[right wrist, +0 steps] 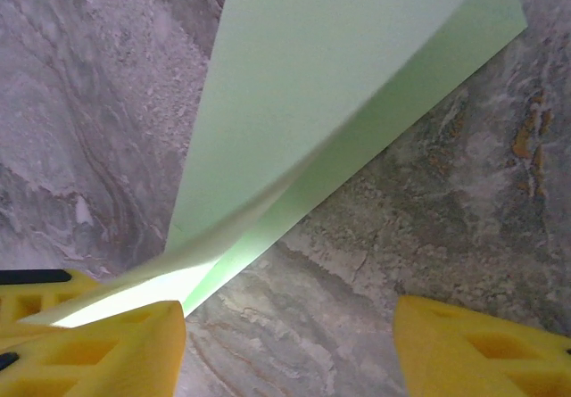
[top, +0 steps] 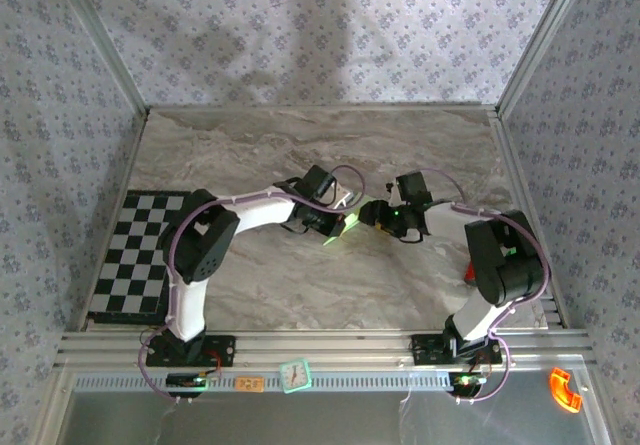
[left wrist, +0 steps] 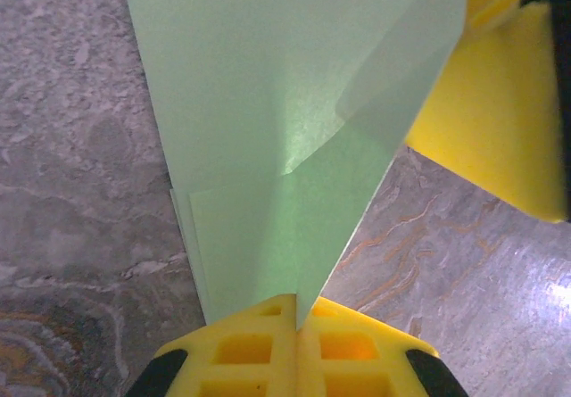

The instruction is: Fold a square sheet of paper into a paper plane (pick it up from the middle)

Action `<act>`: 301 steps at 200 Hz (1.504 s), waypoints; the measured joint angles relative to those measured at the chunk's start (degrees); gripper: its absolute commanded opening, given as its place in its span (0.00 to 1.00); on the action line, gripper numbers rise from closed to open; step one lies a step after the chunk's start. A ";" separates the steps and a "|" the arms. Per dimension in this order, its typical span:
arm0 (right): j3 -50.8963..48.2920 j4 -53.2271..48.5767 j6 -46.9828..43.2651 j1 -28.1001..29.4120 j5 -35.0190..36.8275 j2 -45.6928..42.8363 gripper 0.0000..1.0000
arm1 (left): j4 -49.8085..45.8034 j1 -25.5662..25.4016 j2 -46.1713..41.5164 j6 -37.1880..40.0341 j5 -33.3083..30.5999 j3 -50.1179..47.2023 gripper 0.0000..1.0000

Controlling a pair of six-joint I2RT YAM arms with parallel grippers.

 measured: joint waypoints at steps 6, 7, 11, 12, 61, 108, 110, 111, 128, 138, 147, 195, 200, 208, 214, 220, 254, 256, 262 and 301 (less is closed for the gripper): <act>0.09 0.00 -0.17 -0.04 -0.17 0.00 0.66 | -0.48 0.00 0.35 -0.02 0.31 0.44 0.04; 0.09 -0.02 -0.20 -0.04 -0.17 0.02 0.66 | -0.52 0.00 0.39 -0.02 0.35 0.48 0.04; 0.13 -0.09 -0.44 -0.02 -0.26 0.11 0.66 | -0.83 0.00 0.61 -0.02 0.66 0.81 0.04; 0.15 -0.09 -0.46 0.00 -0.26 0.11 0.66 | -0.87 0.00 0.68 0.00 0.68 0.85 0.04; 0.96 -0.68 -2.19 0.00 -1.18 0.61 0.72 | -3.67 0.66 2.58 -0.09 5.01 3.26 0.04; 1.64 -1.33 -2.49 0.00 -1.40 1.20 0.75 | -4.59 1.49 2.86 -0.74 9.09 3.91 0.04; 1.68 -1.42 -2.47 0.00 -1.40 1.22 0.75 | -4.59 1.51 2.89 -0.74 9.22 3.91 0.04; 1.75 -1.44 -2.47 0.00 -1.42 1.25 0.75 | -4.59 1.51 2.89 -0.72 9.33 3.93 0.04; 2.03 -1.90 -2.45 0.00 -1.38 1.44 0.75 | -4.61 1.66 3.34 -0.94 10.40 4.24 0.04; 2.19 -2.10 -2.23 0.00 -1.33 1.55 0.74 | -4.63 1.77 3.72 -1.01 10.73 4.26 0.04; 2.27 -2.27 -1.95 -0.04 -1.20 1.62 0.73 | -4.66 1.81 4.11 -1.27 10.95 4.26 0.04; 0.37 0.33 1.68 -2.19 -2.86 0.48 0.68 | -4.61 2.14 4.70 -1.99 11.13 4.26 0.04; 0.04 0.55 2.36 -2.47 -2.67 0.13 0.67 | -4.61 2.14 4.70 -2.01 11.10 4.26 0.03; -0.35 0.35 3.19 -3.26 -2.29 -0.55 0.65 | -4.61 2.14 4.70 -2.01 11.10 4.26 0.04; -0.42 -0.17 4.11 -4.11 -2.08 -1.09 0.64 | -4.59 2.14 4.70 -2.01 11.08 4.26 0.04; -0.42 -0.66 4.96 -4.90 -1.86 -1.57 0.63 | -4.59 2.14 4.70 -2.01 10.99 4.26 0.04; 2.16 -6.54 9.90 -7.82 -0.98 -3.50 0.63 | -4.57 2.12 4.70 -1.99 10.34 4.22 0.04; 2.47 -7.02 10.19 -7.85 -0.90 -3.56 0.63 | -4.57 2.12 4.70 -1.99 10.25 4.22 0.04; 3.32 -8.22 10.86 -7.82 -0.76 -3.56 0.63 | -4.57 2.12 4.70 -1.99 10.14 4.22 0.04; 10.95 -15.98 15.21 -6.69 -0.66 -2.43 0.62 | -4.57 2.12 4.70 -1.79 8.98 4.22 0.04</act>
